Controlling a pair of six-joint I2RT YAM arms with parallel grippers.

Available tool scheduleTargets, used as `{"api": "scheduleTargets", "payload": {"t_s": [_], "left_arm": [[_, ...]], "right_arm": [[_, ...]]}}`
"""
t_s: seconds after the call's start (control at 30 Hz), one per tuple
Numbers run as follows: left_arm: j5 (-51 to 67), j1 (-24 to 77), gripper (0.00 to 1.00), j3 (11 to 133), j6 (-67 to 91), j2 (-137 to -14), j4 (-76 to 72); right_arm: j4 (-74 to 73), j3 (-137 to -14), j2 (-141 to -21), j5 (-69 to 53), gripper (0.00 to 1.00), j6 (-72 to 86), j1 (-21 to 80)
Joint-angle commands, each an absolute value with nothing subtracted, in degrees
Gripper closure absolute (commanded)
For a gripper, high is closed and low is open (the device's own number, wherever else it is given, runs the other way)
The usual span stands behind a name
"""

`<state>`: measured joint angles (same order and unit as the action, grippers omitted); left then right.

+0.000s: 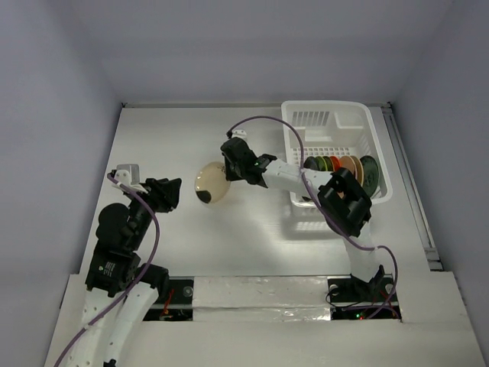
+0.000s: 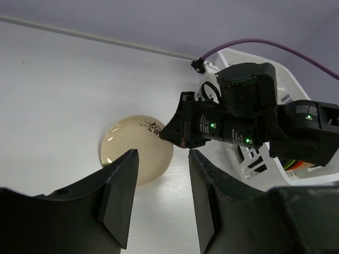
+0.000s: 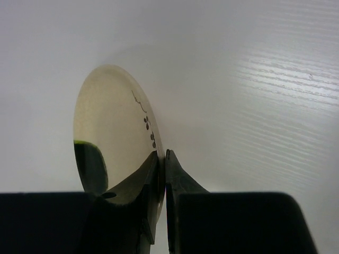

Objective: Unload the plates from the dish rack

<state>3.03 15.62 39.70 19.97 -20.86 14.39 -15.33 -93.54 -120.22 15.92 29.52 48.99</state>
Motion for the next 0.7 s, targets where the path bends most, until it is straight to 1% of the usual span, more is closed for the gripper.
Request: {"api": "scheduleTargets", "payload": {"t_s": [0.0,0.03,0.13,0.2,0.23,0.3,0.33,0.43,0.5,0.53,0.63,0.67], "left_arm": [[3.9,14.9,0.61,40.5,19.6,-21.3,11.6],[4.0,14.9,0.61,40.5,19.6,-21.4,11.5],[4.0,14.9,0.61,40.5,19.5,-21.4,11.6],[4.0,14.9,0.61,40.5,19.6,-21.5,11.6],[4.0,14.9,0.61,40.5,19.5,-21.6,11.6],[4.1,14.9,0.61,40.5,19.6,-21.6,11.5],[4.1,14.9,0.61,40.5,19.6,-21.7,11.6],[4.1,14.9,0.61,40.5,19.6,-21.6,11.5],[4.0,14.9,0.61,40.4,19.6,-21.6,11.6],[4.0,14.9,0.61,40.4,19.6,-21.6,11.6],[4.2,14.9,0.61,40.4,19.6,-21.6,11.5],[4.4,14.9,0.61,40.4,19.6,-21.7,11.4]], "right_arm": [[-11.4,-90.0,-118.4,18.4,0.87,31.2,48.8],[-11.5,-89.3,-118.2,18.6,0.79,31.5,48.8],[-11.6,-87.3,-116.6,18.8,0.67,31.4,49.3],[-12.0,-86.6,-115.1,18.8,0.61,30.8,49.3],[-12.0,-85.6,-112.4,18.9,0.56,30.4,49.3],[-12.0,-84.6,-109.2,19.2,0.48,28.8,49.3],[-12.5,-84.0,-105.7,19.7,0.44,28.4,49.3],[-14.3,-82.1,-99.7,22.4,0.44,26.4,49.3],[-14.9,-79.1,-92.3,26.5,0.48,25.3,49.3],[-16.0,-77.9,-89.8,27.8,0.66,25.1,49.3],[-21.3,-73.1,-80.7,33.0,1.00,25.0,45.3],[-23.2,-71.9,-78.9,33.8,1.00,25.4,43.7]]}}
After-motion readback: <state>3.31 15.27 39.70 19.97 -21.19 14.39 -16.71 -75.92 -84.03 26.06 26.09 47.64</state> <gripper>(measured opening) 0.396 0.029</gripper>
